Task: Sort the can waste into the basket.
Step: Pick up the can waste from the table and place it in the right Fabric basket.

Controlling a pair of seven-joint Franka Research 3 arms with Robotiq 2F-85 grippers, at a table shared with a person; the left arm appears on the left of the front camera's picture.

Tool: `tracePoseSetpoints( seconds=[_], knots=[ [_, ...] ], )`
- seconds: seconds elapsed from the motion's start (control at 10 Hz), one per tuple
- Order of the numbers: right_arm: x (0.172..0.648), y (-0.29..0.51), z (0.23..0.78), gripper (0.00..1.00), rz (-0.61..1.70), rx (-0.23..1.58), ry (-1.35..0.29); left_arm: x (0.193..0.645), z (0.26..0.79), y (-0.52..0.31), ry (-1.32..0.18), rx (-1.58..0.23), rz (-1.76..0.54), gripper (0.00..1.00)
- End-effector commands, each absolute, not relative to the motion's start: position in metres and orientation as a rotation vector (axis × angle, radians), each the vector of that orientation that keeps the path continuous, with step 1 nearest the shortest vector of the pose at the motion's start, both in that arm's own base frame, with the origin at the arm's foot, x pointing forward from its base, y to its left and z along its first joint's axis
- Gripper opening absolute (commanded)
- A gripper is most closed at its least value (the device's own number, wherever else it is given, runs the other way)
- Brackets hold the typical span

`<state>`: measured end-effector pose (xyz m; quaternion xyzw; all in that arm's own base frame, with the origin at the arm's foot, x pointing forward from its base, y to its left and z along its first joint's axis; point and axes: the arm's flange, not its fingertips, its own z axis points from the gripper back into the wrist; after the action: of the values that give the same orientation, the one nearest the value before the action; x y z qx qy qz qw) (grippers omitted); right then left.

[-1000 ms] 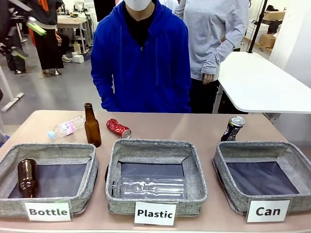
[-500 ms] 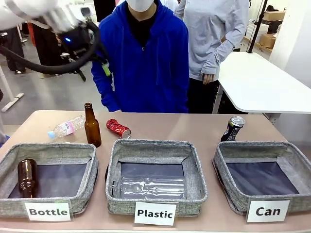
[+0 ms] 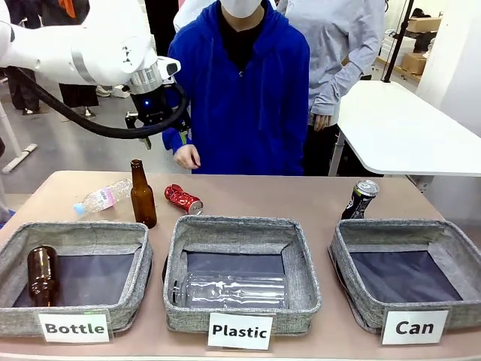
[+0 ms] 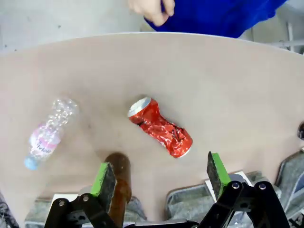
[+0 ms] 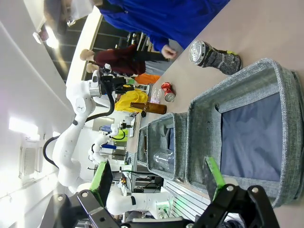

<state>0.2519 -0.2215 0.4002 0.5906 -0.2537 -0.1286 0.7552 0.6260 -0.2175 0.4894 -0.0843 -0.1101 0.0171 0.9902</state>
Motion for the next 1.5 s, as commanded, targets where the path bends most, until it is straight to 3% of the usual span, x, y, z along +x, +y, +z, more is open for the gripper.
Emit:
tracePoseSetpoints(
  seconds=[0.0, 0.3, 0.6, 1.0, 1.4],
  knots=[
    [0.254, -0.222, 0.401, 1.00, -0.265, 1.297, -0.588, 0.614, 0.523, -0.199, -0.159, -0.243, -0.062, 1.00],
    [0.254, -0.222, 0.401, 1.00, -0.265, 1.297, -0.588, 0.543, 0.623, -0.052, -0.100, -0.691, -0.294, 1.00],
    [0.254, -0.222, 0.401, 1.00, -0.265, 1.297, -0.588, 0.475, 0.644, 0.084, -0.153, -0.988, -0.184, 1.00],
    [0.254, -0.222, 0.401, 1.00, -0.265, 1.297, -0.588, 0.402, 0.543, 0.226, -0.172, -1.252, 0.019, 1.00],
    [0.254, -0.222, 0.401, 1.00, -0.265, 1.297, -0.588, 0.386, 0.429, 0.277, -0.198, -1.405, 0.074, 1.00]
  ],
)
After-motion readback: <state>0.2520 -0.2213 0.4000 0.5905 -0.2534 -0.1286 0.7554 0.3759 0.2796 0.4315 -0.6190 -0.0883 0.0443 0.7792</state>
